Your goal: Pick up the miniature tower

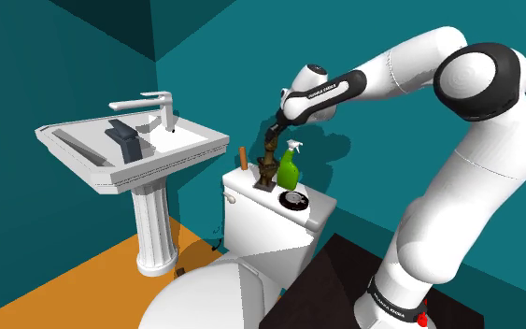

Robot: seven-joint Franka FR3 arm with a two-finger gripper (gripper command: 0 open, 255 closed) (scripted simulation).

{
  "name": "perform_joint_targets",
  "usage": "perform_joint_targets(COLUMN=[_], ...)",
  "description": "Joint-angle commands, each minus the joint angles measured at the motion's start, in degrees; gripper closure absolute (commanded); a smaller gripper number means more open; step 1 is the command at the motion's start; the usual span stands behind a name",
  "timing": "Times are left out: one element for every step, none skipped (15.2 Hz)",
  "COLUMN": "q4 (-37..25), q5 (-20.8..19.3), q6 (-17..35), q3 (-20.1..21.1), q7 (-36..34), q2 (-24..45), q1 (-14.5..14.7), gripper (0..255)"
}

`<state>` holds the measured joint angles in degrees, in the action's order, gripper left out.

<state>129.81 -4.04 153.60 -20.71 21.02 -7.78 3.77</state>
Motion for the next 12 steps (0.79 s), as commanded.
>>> perform_joint_targets(q4=[-0.92, -1.41, -1.91, -2.42, -2.94, -3.47, -4.01, -4.57, -5.14, -5.71, -5.79, -5.80], q5=[-0.36, -0.50, -0.62, -0.74, -0.84, -0.93, -1.01, -1.08, -1.14, -1.20, -1.21, -1.21], q6=[-1.63, -2.42, -3.20, -3.99, -4.78, -5.56, -6.34, -7.12, -7.90, -8.68, -8.80, -8.80], q3=[0.14, 0.22, 0.29, 0.36, 0.43, 0.50, 0.56, 0.63, 0.69, 0.75, 0.76, 0.76], q7=[-0.23, -0.32, -0.41, -0.49, -0.56, -0.63, -0.68, -0.73, -0.78, -0.82, -0.83, -0.82], q2=[-0.78, -1.10, -1.40, -1.69, -1.96, -2.22, -2.47, -2.71, -2.93, -3.14, -3.18, -3.17], q1=[-0.07, -0.09, -0.11, -0.13, -0.14, -0.15, -0.15, -0.16, -0.16, -0.16, -0.16, -0.16], gripper=[255, 255, 255, 255, 255, 255, 255, 255, 255, 255, 255, 255])
